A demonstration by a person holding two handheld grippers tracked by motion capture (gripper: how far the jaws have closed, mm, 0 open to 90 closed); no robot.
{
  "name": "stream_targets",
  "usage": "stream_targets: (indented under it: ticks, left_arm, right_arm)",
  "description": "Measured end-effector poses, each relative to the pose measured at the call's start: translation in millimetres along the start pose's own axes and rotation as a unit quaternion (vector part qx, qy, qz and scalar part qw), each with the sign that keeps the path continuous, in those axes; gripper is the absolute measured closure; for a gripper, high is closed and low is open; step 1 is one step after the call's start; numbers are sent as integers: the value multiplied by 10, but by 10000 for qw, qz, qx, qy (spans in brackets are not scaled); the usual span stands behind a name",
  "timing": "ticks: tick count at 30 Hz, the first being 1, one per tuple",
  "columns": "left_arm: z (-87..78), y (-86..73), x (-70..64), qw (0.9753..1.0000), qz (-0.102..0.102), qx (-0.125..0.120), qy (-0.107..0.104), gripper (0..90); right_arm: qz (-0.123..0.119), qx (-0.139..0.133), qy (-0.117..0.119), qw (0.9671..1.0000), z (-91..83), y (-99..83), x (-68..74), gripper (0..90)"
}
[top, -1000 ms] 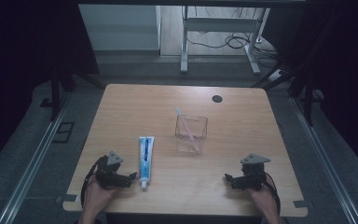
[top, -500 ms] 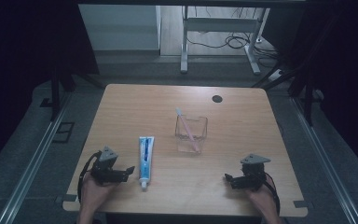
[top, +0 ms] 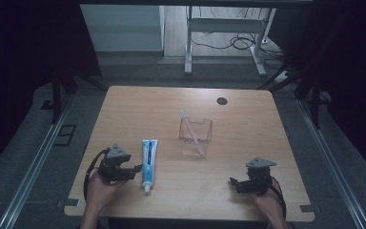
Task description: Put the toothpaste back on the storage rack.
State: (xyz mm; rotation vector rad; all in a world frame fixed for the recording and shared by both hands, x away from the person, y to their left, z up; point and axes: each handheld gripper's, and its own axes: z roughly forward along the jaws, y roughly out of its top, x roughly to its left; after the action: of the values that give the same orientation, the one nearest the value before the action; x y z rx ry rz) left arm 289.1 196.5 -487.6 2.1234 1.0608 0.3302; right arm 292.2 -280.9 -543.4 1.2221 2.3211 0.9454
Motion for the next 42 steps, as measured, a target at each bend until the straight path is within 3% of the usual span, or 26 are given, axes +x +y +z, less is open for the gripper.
stream_targets:
  ticks: [9,18,29,38,42]
  left_arm:
    - [110,161,-121,9992,191,187,-286,601]
    - [231,246,-239,9969,292,342,-644,736]
    - [449,239,-387,9941,435,699,-712,769]
    - [494,193,-411,9922,543,909,-655,791]
    - [476,167,-389,9926,428,874,-724,806]
  right_arm:
    - [6,-2,-1,10000,0,0,0,0]
    - [-2,8,-4,10000,-1,-1,-1,0]
    - [-5,0,1,10000,0,0,-2,0]
    - [-3,-1,-1,10000,-1,-1,-2,0]
    - [1,1,0,10000,-1,-1,-1,0]
